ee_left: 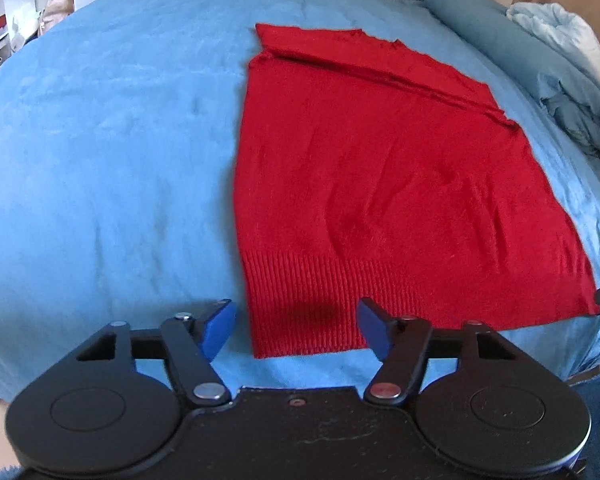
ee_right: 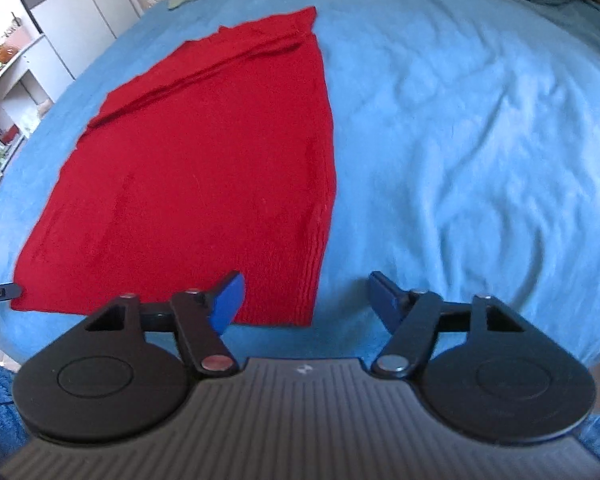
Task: Fold small clothes
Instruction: 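Withdraw both grippers above the sweater folded into a rectangle, then close both grippers on the ribbed hem of the red sweater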
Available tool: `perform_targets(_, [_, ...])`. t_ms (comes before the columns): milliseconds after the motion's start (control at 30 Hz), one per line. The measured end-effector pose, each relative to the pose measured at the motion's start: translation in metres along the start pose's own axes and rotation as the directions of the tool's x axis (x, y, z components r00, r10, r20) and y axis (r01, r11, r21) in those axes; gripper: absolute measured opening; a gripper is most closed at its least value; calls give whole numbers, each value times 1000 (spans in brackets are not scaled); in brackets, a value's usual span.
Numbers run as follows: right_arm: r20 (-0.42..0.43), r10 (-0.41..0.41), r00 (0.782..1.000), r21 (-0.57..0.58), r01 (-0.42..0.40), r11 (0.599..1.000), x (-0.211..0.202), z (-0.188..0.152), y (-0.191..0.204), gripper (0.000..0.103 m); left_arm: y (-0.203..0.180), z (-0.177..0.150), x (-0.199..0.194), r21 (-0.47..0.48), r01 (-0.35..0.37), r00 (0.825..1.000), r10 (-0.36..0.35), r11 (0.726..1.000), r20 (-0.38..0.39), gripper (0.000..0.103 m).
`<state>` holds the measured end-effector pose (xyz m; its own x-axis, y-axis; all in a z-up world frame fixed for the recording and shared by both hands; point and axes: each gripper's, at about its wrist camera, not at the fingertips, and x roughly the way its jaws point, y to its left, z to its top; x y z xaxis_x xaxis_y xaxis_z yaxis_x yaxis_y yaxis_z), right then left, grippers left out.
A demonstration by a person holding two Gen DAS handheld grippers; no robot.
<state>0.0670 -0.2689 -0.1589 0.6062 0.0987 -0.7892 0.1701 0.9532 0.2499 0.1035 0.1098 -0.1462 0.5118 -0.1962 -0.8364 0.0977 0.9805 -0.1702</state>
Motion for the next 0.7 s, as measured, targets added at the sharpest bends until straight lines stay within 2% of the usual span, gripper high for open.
perform_targets(200, [1, -39, 999, -20, 39, 999, 9, -3, 8, 71, -5, -6, 7, 37, -36, 999, 35, 999, 7, 64])
perform_targets(367, [9, -33, 999, -46, 33, 998, 10, -6, 15, 54, -7, -9, 9, 52, -51, 999, 51, 997, 10, 60])
perform_targets(500, [3, -34, 999, -67, 34, 997, 14, -7, 20, 52, -7, -11, 9, 59, -63, 998, 62, 996, 15, 55])
perform_targets(600, [1, -32, 999, -80, 32, 996, 15, -8, 22, 39, -7, -11, 9, 63, -72, 997, 72, 995, 15, 46])
perform_targets(700, [2, -32, 999, -105, 32, 994, 14, -8, 27, 31, -7, -11, 8, 64, -74, 997, 73, 995, 12, 26])
